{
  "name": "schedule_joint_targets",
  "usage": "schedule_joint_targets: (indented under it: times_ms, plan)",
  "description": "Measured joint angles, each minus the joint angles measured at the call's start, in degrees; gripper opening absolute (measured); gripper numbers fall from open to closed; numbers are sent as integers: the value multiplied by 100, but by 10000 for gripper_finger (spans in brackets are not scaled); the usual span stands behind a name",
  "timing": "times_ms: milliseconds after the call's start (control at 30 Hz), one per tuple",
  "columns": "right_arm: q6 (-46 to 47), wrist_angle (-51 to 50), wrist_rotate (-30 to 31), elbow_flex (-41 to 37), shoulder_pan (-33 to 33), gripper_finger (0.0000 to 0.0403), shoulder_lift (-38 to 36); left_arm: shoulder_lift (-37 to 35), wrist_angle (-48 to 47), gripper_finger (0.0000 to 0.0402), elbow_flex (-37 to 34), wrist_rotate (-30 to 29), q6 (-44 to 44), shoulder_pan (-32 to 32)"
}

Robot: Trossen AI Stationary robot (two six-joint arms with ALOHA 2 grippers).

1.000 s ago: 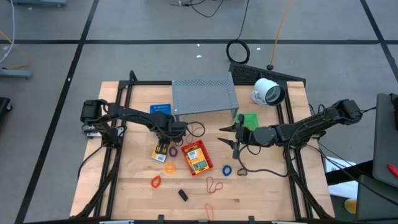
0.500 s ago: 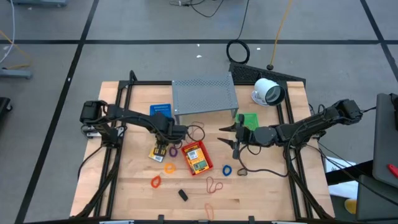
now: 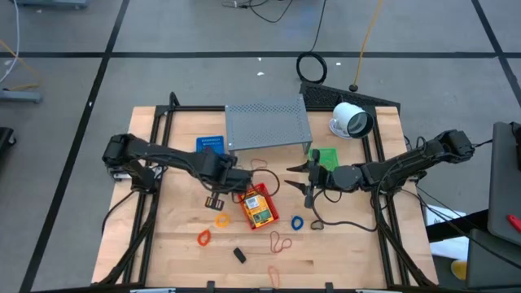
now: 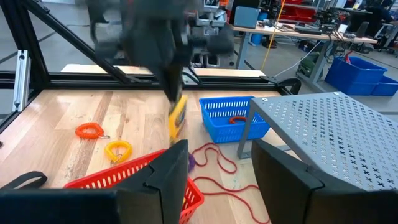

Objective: Pick & Place Office Desk Supplies
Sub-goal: Put the yellow crayon box into the red bin

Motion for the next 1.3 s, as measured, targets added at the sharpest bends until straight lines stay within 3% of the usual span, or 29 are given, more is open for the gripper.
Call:
schedule_joint_targets:
  times_ms: [200, 467, 800, 1300]
  plan:
    - [-1, 1, 0, 0, 0, 166, 0, 0, -735, 0, 957, -386, -318, -371]
    - [-1, -1, 2, 0, 0, 166, 0, -7, -593, 0, 1793, -474, -355, -663]
    - [0, -1, 11, 0, 0, 166, 0, -4, 227, 0, 1907, 126, -1219, -613]
    - [-504, 12, 72, -2, 0, 166, -21, 383, 1170, 0, 1907, 288, -2077, -639]
